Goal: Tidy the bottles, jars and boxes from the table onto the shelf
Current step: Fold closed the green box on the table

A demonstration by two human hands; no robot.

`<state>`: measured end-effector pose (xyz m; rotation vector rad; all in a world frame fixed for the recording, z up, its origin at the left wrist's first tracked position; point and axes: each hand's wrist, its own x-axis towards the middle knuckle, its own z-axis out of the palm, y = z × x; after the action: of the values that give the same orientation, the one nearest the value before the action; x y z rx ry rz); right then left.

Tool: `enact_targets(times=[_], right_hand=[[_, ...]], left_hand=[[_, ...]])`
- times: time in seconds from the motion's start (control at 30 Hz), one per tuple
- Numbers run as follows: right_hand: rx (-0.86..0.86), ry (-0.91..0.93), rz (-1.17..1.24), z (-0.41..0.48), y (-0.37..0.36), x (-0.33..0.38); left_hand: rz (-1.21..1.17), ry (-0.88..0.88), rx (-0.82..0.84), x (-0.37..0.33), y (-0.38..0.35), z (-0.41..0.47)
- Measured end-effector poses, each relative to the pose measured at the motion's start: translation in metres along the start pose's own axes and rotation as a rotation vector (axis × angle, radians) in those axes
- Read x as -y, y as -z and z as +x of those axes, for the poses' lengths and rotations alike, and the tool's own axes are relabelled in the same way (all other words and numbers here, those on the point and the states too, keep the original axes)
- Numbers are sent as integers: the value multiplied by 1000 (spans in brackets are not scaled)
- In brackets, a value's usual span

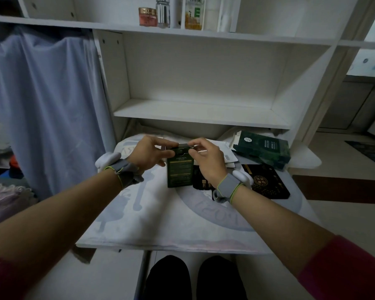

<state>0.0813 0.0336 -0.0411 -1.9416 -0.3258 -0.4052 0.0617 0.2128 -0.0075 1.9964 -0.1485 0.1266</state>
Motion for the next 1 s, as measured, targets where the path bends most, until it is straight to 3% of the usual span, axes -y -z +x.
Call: enact_targets(times=[0.37, 0.7, 0.83, 1.0], right_hand=[[-2, 97, -83, 2, -1, -8], [15, 153, -148, 0, -4, -14], [32, 112, -114, 0, -1, -13], [-5, -78, 56, 8, 1, -3]], left_hand=[[-18, -101, 17, 10, -1, 2], [359, -212, -34, 26, -3, 6], [255, -176, -43, 26, -4, 4], [34, -45, -76, 14, -1, 9]])
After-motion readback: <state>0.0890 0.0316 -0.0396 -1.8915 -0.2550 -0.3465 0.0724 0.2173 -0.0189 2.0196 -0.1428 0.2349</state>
